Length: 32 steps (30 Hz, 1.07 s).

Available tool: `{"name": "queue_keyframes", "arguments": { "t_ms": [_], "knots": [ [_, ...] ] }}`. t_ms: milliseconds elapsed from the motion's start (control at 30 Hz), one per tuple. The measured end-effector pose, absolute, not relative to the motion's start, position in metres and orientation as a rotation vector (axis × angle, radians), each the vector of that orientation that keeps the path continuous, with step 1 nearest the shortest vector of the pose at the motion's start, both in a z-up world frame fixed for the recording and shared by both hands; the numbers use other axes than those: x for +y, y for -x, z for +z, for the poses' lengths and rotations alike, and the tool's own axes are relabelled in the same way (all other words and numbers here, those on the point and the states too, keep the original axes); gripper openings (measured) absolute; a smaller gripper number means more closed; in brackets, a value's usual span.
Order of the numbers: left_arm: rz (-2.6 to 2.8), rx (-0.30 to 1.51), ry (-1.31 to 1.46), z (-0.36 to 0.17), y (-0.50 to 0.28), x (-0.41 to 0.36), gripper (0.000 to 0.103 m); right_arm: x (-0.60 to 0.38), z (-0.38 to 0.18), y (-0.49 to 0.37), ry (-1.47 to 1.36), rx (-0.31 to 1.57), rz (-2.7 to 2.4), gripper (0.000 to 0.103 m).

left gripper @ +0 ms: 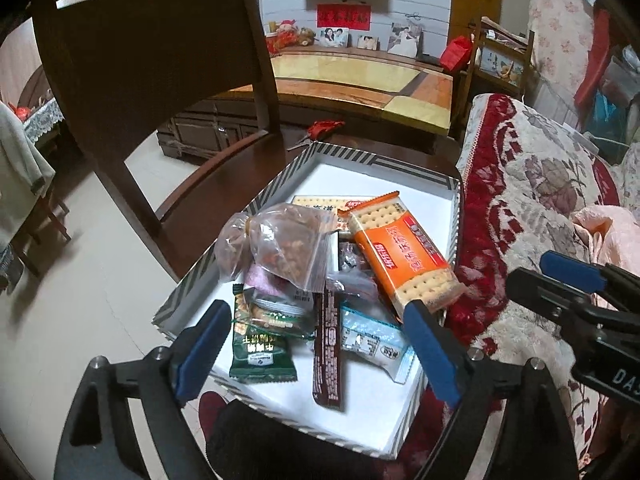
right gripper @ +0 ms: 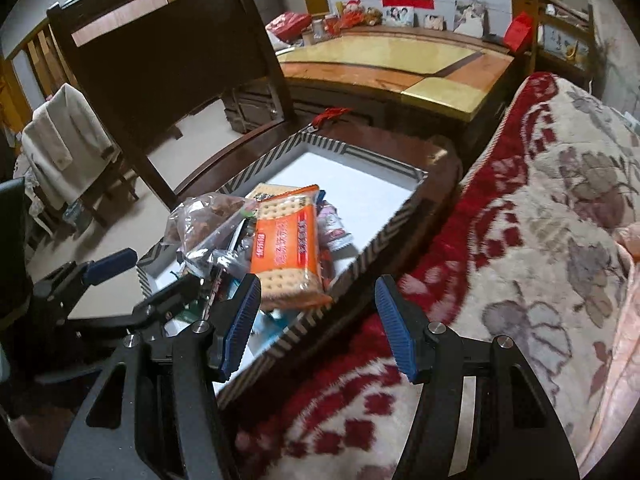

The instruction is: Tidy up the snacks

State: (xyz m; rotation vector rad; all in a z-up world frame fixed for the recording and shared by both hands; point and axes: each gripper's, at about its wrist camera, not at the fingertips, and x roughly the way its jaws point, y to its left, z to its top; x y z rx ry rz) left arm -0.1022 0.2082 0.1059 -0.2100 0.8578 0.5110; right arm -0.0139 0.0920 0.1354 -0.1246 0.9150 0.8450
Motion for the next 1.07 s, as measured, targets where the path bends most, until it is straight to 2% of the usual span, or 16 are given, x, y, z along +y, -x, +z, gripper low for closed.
{"name": "queue_keyframes", "arguments": {
  "t_ms": [1067],
  "knots": [
    [0.476,0.829,0.177,0.116,0.117,0.182,0.093,0.058,0.127,0.033,0.127,0.953,0.846,0.060]
  ]
}}
